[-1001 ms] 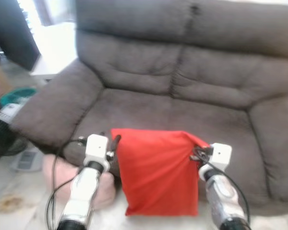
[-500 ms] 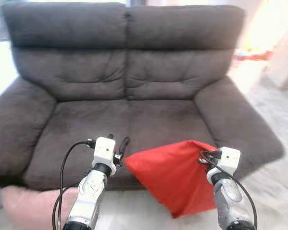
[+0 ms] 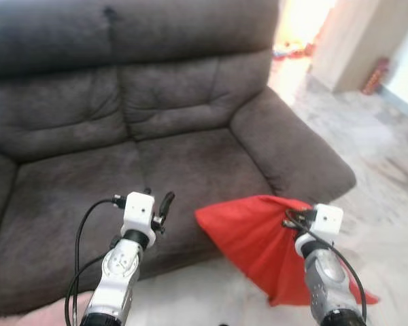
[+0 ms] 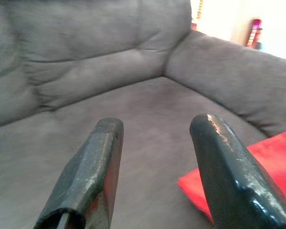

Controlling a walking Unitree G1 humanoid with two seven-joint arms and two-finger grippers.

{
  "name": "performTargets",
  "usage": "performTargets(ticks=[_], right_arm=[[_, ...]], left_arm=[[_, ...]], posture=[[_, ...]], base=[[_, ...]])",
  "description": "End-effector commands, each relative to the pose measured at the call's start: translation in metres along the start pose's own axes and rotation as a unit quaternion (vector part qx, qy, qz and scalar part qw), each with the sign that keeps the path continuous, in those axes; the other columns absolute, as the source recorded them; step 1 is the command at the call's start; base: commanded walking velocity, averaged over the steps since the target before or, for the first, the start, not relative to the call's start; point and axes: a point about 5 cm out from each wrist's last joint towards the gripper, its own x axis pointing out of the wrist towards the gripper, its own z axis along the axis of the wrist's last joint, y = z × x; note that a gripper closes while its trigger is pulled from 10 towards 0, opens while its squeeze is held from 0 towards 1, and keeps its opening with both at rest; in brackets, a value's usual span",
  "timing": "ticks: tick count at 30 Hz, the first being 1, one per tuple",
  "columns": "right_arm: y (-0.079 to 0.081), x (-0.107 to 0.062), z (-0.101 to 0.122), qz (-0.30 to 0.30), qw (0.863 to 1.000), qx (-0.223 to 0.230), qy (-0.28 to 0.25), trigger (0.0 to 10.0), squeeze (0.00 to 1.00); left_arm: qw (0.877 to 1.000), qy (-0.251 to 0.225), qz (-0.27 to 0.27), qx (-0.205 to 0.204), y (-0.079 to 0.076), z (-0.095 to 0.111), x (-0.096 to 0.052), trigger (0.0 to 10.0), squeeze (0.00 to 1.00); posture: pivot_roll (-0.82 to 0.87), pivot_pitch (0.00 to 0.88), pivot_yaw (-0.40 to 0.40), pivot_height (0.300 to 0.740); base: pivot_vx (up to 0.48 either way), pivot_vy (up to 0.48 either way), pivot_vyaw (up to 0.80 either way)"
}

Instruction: Move the pillow to the sofa from floor

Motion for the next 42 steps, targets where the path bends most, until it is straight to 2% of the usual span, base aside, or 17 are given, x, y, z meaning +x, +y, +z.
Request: performTargets(ticks=[1,17,26,42], right_arm=[[0.001,0.008,0.030,0.006,0.998,-0.010,-0.066,10.0,0.00],[0.005,0.007,0.027,0.011,0.998,-0.005,-0.066,10.0,0.00],[0.013,0.009,0.029,0.024,0.997,-0.008,-0.074,10.0,0.00],[0.016,0.010,0.033,0.028,0.996,-0.007,-0.083,10.0,0.00]], left_arm=[[1.000,0.004,-0.006,-0.009,-0.006,-0.002,0.000,10.0,0.00],[1.000,0.002,-0.014,-0.016,-0.004,-0.003,-0.006,10.0,0.00],[1.000,0.011,-0.016,-0.013,-0.001,-0.005,-0.007,10.0,0.00],[0.999,0.012,-0.024,-0.025,-0.005,-0.006,-0.006,10.0,0.00]], posture=[[0.07,0.037,-0.058,0.740],[0.08,0.037,-0.044,0.740],[0.07,0.022,-0.036,0.740],[0.06,0.000,-0.029,0.740]], base=[[0.000,0.000,-0.80],[0.000,0.000,-0.80],[0.000,0.000,0.00],[0.000,0.000,0.00]])
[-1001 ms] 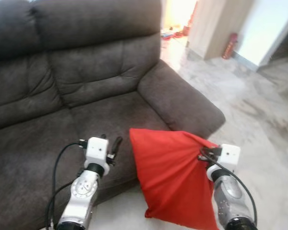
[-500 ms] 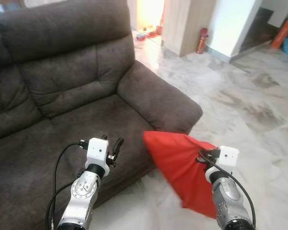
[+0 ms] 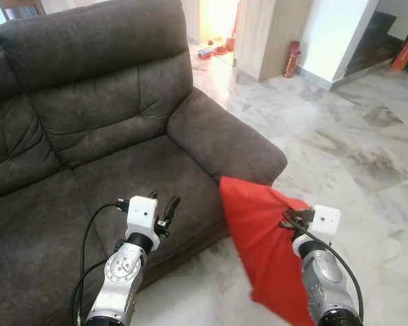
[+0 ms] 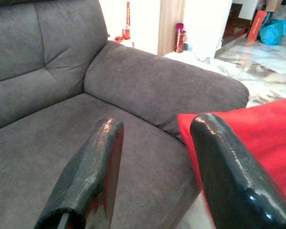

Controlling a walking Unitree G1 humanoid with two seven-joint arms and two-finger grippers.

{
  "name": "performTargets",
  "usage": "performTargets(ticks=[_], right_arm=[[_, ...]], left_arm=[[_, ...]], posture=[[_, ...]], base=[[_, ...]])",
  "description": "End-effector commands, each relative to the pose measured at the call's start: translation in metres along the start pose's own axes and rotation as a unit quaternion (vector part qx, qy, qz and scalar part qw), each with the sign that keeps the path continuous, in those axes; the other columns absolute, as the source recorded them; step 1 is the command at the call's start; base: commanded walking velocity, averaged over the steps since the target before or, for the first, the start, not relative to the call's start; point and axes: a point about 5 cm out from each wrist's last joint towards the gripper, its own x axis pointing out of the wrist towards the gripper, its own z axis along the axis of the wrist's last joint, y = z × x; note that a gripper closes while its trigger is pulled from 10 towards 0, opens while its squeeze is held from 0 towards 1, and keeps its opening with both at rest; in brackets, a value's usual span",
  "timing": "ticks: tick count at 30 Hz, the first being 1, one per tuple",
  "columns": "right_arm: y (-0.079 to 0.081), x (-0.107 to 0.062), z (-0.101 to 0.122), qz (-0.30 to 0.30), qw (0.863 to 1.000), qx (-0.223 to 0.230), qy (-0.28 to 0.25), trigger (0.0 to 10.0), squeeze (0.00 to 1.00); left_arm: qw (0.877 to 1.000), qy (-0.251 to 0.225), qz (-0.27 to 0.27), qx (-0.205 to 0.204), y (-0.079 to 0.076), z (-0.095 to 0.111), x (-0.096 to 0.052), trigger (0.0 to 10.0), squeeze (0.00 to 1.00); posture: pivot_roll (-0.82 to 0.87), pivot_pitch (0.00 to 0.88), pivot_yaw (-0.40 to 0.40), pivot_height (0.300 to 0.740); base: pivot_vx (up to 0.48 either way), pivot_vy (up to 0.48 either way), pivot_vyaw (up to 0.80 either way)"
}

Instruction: Move the pillow to the sofa from floor

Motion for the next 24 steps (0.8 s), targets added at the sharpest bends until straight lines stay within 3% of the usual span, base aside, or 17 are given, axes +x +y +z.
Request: performTargets(ticks=[1,6,24], right_arm=[[0.0092,0.0099,0.0354,0.021,0.996,-0.011,-0.083,10.0,0.00],[0.0097,0.0104,0.0356,0.022,0.996,-0.011,-0.083,10.0,0.00],[0.0098,0.0120,0.0351,0.016,0.997,-0.002,-0.077,10.0,0.00]], left_arm=[[1.000,0.007,-0.003,-0.003,-0.0002,-0.0019,-0.0001,10.0,0.00],[1.000,0.008,-0.003,-0.004,0.0002,-0.0022,-0.0001,10.0,0.00],[1.000,0.007,0.001,-0.008,0.0017,-0.0020,0.0000,10.0,0.00]], posture=[[0.06,0.000,-0.029,0.740],[0.06,0.000,-0.030,0.740],[0.07,0.000,-0.035,0.740]], base=[[0.000,0.000,0.00],[0.000,0.000,0.00],[-0.284,0.000,0.00]])
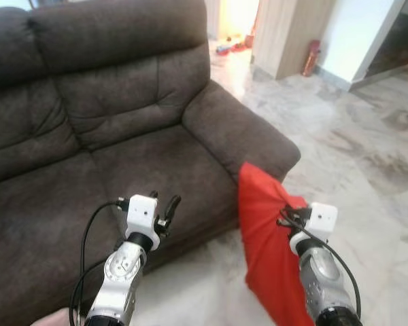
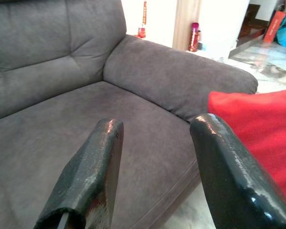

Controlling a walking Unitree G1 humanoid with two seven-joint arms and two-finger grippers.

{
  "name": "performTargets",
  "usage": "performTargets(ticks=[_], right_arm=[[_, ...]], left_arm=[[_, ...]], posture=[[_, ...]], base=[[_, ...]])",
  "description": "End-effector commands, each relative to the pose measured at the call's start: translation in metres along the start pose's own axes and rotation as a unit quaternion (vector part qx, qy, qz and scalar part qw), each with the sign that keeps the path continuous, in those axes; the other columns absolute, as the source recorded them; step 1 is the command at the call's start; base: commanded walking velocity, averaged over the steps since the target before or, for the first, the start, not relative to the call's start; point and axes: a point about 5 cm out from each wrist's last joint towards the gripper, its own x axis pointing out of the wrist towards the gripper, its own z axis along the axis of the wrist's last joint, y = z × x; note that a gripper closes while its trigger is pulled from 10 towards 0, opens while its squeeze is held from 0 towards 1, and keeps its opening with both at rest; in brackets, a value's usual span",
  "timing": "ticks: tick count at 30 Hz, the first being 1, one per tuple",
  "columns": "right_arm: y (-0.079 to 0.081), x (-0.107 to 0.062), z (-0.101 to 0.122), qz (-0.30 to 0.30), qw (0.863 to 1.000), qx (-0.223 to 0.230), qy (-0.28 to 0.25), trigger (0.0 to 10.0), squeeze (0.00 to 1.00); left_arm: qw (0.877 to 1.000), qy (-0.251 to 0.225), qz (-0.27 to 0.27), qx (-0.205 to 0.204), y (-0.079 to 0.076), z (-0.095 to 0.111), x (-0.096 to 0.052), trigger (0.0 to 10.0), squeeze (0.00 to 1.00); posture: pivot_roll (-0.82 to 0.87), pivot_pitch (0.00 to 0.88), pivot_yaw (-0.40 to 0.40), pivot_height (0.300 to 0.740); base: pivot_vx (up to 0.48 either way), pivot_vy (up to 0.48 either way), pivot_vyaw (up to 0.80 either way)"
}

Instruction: Move the pillow to the sofa from floor

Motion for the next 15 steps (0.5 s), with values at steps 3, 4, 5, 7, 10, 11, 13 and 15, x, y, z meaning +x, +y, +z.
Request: performTargets(ticks=[3,4,5,7,10,11,13,15], right_arm=[[0.0065,0.0097,0.0310,0.013,0.998,-0.005,-0.069,10.0,0.00],[0.0069,0.0096,0.0309,0.014,0.997,-0.007,-0.069,10.0,0.00],[0.0070,0.0096,0.0309,0.014,0.997,-0.008,-0.069,10.0,0.00],[0.0079,0.0098,0.0306,0.016,0.998,-0.007,-0.068,10.0,0.00],[0.0091,0.0102,0.0301,0.017,0.998,-0.007,-0.066,10.0,0.00],[0.0094,0.0102,0.0300,0.018,0.998,-0.008,-0.066,10.0,0.00],[0.0095,0.0103,0.0299,0.018,0.998,-0.009,-0.065,10.0,0.00],[0.0094,0.0104,0.0297,0.018,0.998,-0.009,-0.064,10.0,0.00]], left_arm=[[1.000,0.009,0.004,-0.010,-0.0001,-0.0027,-0.0006,10.0,0.00],[1.000,0.009,0.005,-0.010,0.0002,-0.0029,-0.0008,10.0,0.00],[1.000,0.009,0.005,-0.010,0.0002,-0.0029,-0.0008,10.0,0.00],[1.000,0.009,0.008,-0.011,0.0008,-0.0028,-0.0007,10.0,0.00],[1.000,0.008,0.011,-0.011,0.0017,-0.0030,-0.0008,10.0,0.00],[1.000,0.009,0.013,-0.010,0.0020,-0.0031,-0.0009,10.0,0.00],[1.000,0.010,0.015,-0.008,0.0029,-0.0035,-0.0011,10.0,0.00],[1.000,0.013,0.018,-0.005,0.0043,-0.0041,-0.0016,10.0,0.00]], posture=[[0.07,0.000,-0.036,0.740],[0.07,0.000,-0.036,0.740],[0.07,0.000,-0.036,0.740],[0.07,0.003,-0.040,0.740],[0.07,0.005,-0.041,0.740],[0.07,0.006,-0.043,0.740],[0.07,0.007,-0.044,0.740],[0.07,0.010,-0.046,0.740]], base=[[-0.319,0.000,-0.53],[-0.330,0.000,-0.80],[-0.330,0.000,-0.80],[-0.347,0.000,-0.80],[-0.335,0.000,-0.80],[-0.240,0.000,-0.80],[0.000,0.000,-0.80],[0.000,0.000,-0.80]])
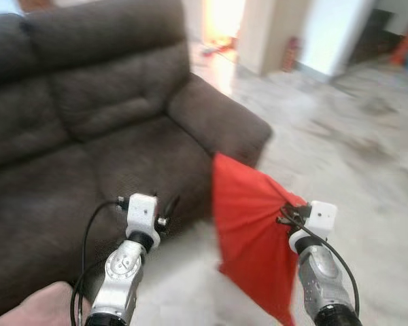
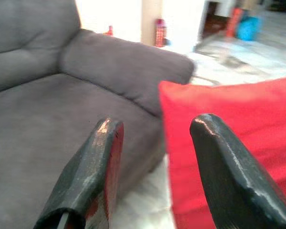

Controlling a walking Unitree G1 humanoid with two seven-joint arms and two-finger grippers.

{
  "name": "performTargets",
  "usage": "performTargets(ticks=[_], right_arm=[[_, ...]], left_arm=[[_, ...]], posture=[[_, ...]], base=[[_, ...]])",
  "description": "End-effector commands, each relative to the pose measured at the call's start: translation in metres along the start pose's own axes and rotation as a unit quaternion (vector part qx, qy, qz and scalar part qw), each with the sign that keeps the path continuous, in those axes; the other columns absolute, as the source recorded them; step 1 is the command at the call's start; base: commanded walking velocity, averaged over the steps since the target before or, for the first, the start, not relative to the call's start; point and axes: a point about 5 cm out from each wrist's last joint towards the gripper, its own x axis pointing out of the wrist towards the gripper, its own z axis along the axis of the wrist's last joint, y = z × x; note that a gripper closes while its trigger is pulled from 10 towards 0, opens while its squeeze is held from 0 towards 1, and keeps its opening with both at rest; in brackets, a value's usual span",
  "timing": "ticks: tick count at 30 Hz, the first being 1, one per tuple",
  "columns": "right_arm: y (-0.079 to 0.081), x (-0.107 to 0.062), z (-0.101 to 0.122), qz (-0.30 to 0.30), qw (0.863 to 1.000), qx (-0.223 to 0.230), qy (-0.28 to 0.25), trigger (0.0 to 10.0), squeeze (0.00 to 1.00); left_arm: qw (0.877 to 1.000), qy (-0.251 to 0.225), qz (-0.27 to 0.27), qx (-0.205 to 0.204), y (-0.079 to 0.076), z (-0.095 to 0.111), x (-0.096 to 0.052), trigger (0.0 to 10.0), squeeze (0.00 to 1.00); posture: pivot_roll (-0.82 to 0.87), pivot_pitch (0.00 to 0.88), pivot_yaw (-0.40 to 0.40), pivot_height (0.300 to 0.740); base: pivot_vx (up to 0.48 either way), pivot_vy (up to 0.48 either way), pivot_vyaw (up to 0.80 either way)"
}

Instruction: Move the pillow to the sofa from floor

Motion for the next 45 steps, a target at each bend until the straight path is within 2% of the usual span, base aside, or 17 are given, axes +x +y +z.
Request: performTargets(ticks=[1,10,15,18,19,21,22,26,28,32,37,42,43,45], right_arm=[[0.003,0.008,0.028,0.011,0.998,-0.014,-0.062,10.0,0.00],[0.004,0.008,0.030,0.014,0.998,-0.017,-0.065,10.0,0.00],[0.005,0.008,0.033,0.024,0.997,-0.023,-0.072,10.0,0.00],[0.005,0.008,0.033,0.036,0.997,-0.023,-0.068,10.0,0.00],[0.008,0.007,0.033,0.071,0.995,-0.032,-0.060,10.0,0.00],[0.009,0.007,0.033,0.082,0.994,-0.033,-0.057,10.0,0.00],[0.013,0.004,0.034,0.118,0.990,-0.052,-0.053,10.0,0.00],[0.014,0.002,0.036,0.147,0.986,-0.067,-0.050,10.0,0.00],[0.016,0.001,0.042,0.179,0.978,-0.092,-0.048,10.0,0.00],[0.019,0.001,0.045,0.204,0.971,-0.114,-0.045,10.0,0.00],[0.029,-0.001,0.050,0.267,0.950,-0.163,-0.030,10.0,0.00],[0.031,-0.002,0.052,0.282,0.944,-0.170,-0.028,10.0,0.00],[0.033,-0.005,0.052,0.308,0.934,-0.179,-0.020,10.0,0.00],[0.035,-0.007,0.052,0.322,0.929,-0.182,-0.015,10.0,0.00]], left_arm=[[1.000,0.009,0.009,-0.002,0.003,-0.003,-0.003,10.0,0.00],[1.000,0.012,0.013,0.002,0.007,-0.004,-0.004,10.0,0.00],[1.000,0.013,0.014,0.004,0.009,-0.004,-0.005,10.0,0.00],[1.000,0.019,0.003,0.004,0.009,-0.005,-0.005,10.0,0.00],[0.999,0.034,-0.029,0.002,0.007,-0.007,-0.005,10.0,0.00],[0.999,0.039,-0.039,0.002,0.006,-0.008,-0.005,10.0,0.00],[0.997,0.053,-0.062,0.009,0.008,-0.010,-0.007,10.0,0.00],[0.995,0.063,-0.075,0.015,0.013,-0.011,-0.009,10.0,0.00],[0.993,0.075,-0.084,0.027,0.021,-0.012,-0.011,10.0,0.00],[0.991,0.084,-0.098,0.037,0.025,-0.012,-0.012,10.0,0.00],[0.983,0.099,-0.141,0.057,0.034,-0.004,-0.013,10.0,0.00],[0.980,0.108,-0.155,0.061,0.039,-0.002,-0.015,10.0,0.00],[0.975,0.123,-0.177,0.060,0.044,-0.002,-0.019,10.0,0.00],[0.972,0.128,-0.187,0.058,0.046,-0.001,-0.021,10.0,0.00]], posture=[[0.07,0.011,-0.047,0.740],[0.07,0.019,-0.050,0.740],[0.07,0.020,-0.050,0.740],[0.07,0.020,-0.050,0.740],[0.07,0.022,-0.050,0.740],[0.07,0.022,-0.050,0.740],[0.06,0.024,-0.050,0.740],[0.06,0.024,-0.050,0.740],[0.06,0.024,-0.050,0.740],[0.05,0.024,-0.050,0.740],[0.07,0.022,-0.056,0.740],[0.07,0.022,-0.057,0.740],[0.07,0.023,-0.057,0.740],[0.07,0.023,-0.057,0.740]], base=[[0.000,0.000,-0.80],[0.000,0.000,-0.80],[0.000,0.000,-0.10],[0.000,0.000,0.00],[0.000,0.000,0.00],[0.000,0.000,0.00],[0.000,0.000,0.00],[0.000,0.000,0.00],[0.000,0.000,0.00],[0.000,0.000,0.00],[0.000,0.000,0.00],[0.000,0.000,0.00],[0.000,0.000,0.00],[0.000,0.000,0.00]])
